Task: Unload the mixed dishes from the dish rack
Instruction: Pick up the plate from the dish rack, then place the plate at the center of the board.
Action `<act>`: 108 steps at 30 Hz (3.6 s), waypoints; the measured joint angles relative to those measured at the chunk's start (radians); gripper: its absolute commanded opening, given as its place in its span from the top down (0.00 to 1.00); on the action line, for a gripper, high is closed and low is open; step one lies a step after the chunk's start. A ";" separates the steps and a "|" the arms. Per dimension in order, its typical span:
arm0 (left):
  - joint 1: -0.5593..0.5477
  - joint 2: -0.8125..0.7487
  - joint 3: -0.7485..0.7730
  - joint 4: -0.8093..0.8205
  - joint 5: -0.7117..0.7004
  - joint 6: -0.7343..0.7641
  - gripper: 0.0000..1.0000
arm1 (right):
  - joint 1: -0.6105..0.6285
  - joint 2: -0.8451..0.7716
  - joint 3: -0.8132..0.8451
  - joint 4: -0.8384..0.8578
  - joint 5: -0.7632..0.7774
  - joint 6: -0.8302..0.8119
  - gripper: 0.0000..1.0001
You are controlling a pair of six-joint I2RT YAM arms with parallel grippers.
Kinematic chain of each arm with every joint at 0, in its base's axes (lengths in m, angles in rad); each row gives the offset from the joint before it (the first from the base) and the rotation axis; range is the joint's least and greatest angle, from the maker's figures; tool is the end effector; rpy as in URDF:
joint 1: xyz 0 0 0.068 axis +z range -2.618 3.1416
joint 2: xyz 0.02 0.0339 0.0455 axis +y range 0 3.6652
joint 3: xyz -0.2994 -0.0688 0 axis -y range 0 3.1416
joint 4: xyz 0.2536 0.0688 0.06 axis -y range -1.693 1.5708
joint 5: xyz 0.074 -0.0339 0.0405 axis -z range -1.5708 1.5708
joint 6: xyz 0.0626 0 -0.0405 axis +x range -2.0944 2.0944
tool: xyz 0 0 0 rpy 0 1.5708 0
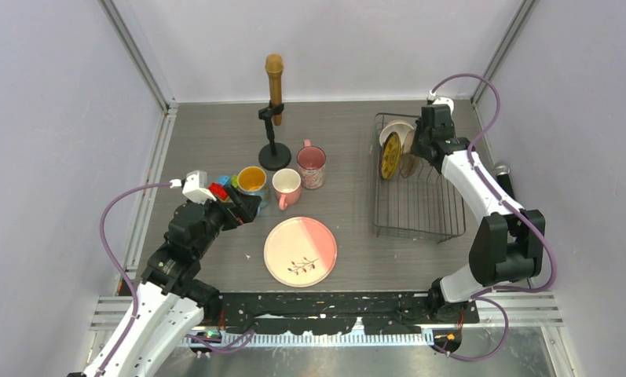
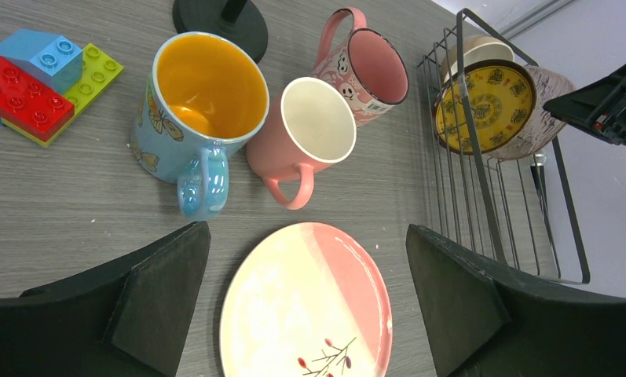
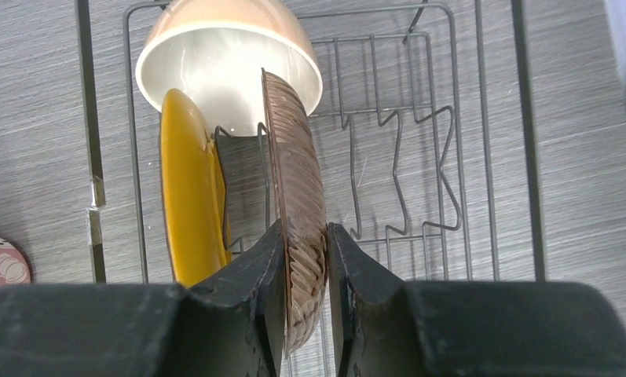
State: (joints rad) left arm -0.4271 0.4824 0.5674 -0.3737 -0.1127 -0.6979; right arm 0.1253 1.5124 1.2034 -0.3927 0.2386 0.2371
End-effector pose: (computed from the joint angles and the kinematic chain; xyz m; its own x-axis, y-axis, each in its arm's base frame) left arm 0.1239 -0.0487 0.2949 -0.4000 -0.5195 -0.7551 0.0737 0.8029 -0.5915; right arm 0.3643 0.0310 0.3054 -0.6090 0.1533 -0.7782 0.2065 0.9780 0.0311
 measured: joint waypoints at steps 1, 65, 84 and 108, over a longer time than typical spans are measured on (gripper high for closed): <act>0.000 0.000 0.000 0.000 0.000 0.000 0.00 | 0.008 0.000 0.010 -0.005 0.015 -0.010 0.89; 0.000 0.365 -0.006 0.331 0.431 -0.188 0.13 | 0.362 -0.292 -0.267 0.318 -0.692 0.289 1.00; -0.019 0.428 -0.026 0.446 0.481 -0.245 0.43 | 0.392 -0.255 -0.379 0.503 -0.824 0.409 1.00; -0.060 0.510 -0.010 0.444 0.494 -0.222 1.00 | 0.396 -0.348 -0.418 0.397 -0.670 0.370 0.01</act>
State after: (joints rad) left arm -0.4870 0.9920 0.5571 0.0704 0.3817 -0.9195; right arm 0.5217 1.1645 0.7856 0.0048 -0.4313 0.6067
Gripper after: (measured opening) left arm 0.138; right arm 0.976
